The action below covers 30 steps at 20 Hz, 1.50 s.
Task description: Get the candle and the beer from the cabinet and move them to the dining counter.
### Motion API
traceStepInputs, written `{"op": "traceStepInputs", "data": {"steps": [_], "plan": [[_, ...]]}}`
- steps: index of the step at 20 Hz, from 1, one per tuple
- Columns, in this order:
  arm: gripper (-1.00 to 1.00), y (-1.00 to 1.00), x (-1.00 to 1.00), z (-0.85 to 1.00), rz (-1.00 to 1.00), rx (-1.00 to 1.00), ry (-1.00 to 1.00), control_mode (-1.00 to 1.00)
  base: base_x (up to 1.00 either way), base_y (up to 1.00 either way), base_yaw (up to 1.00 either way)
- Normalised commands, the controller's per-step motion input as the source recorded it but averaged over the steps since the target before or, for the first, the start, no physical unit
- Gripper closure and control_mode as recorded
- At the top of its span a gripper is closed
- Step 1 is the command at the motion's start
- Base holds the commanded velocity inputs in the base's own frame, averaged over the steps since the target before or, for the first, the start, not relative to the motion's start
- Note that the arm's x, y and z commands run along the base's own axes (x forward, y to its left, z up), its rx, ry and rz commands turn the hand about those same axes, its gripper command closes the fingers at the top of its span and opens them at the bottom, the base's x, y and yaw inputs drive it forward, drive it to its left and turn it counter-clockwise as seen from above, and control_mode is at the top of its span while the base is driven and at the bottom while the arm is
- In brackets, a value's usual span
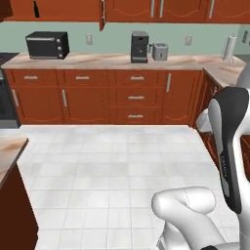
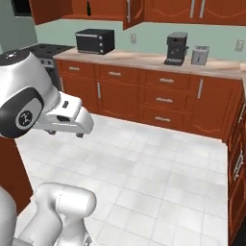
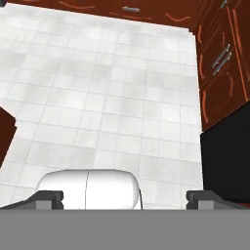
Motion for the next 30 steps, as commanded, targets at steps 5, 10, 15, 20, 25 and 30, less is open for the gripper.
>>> {"op": "traceStepInputs", "data": {"steps": [5, 10, 15, 20, 25, 30], "plan": [[-1.0, 0.0, 0.0, 0.0, 0.0, 0.0, 0.0, 1.0, 1.0, 0.0, 0.19], [-1.0, 0.0, 0.0, 0.0, 0.0, 0.0, 0.0, 1.0, 1.0, 0.0, 0.31], [-1.0, 0.0, 0.0, 0.0, 0.0, 0.0, 0.0, 1.0, 1.0, 0.0, 0.54], [-1.0, 0.0, 0.0, 0.0, 0.0, 0.0, 0.0, 1.0, 1.0, 0.0, 0.53], [-1.0, 0.0, 0.0, 0.0, 0.0, 0.0, 0.0, 1.0, 1.0, 0.0, 0.53], [-1.0, 0.0, 0.0, 0.0, 0.0, 0.0, 0.0, 1.0, 1.0, -0.12, 0.45]]}}
